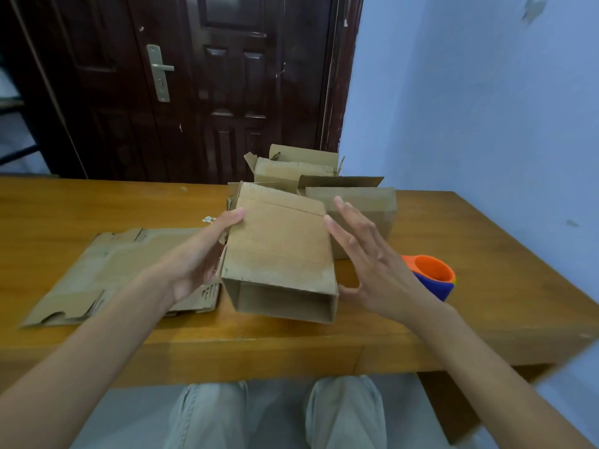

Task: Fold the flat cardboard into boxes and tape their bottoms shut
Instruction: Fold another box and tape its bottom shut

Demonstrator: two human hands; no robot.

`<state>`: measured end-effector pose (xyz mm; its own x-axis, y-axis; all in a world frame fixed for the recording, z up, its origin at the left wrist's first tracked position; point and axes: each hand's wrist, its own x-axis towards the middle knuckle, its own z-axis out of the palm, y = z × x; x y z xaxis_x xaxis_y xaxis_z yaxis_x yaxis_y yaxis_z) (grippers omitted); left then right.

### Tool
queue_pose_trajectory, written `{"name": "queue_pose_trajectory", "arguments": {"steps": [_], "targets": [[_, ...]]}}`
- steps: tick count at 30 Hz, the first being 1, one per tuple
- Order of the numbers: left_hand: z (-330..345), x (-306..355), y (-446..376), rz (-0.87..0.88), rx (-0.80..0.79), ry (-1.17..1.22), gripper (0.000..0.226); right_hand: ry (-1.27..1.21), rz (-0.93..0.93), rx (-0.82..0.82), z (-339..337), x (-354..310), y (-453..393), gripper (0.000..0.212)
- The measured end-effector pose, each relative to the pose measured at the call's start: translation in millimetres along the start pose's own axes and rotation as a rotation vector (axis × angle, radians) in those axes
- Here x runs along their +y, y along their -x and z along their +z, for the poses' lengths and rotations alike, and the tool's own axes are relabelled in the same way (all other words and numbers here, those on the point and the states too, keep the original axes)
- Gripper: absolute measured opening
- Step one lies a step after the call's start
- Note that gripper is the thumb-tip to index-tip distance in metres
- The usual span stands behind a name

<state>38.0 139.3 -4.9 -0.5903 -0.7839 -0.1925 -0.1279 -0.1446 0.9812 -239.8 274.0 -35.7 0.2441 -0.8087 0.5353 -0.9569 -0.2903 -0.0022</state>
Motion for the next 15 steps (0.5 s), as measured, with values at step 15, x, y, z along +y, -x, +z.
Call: {"name": "queue_pose_trajectory", "arguments": {"steps": [15], "targets": [[-7.4,-13.0,2.7,-0.142,-0.048,-0.336,0.08,-0.501,0.154,0.048,4.8,-16.2,8.9,0.103]]}}
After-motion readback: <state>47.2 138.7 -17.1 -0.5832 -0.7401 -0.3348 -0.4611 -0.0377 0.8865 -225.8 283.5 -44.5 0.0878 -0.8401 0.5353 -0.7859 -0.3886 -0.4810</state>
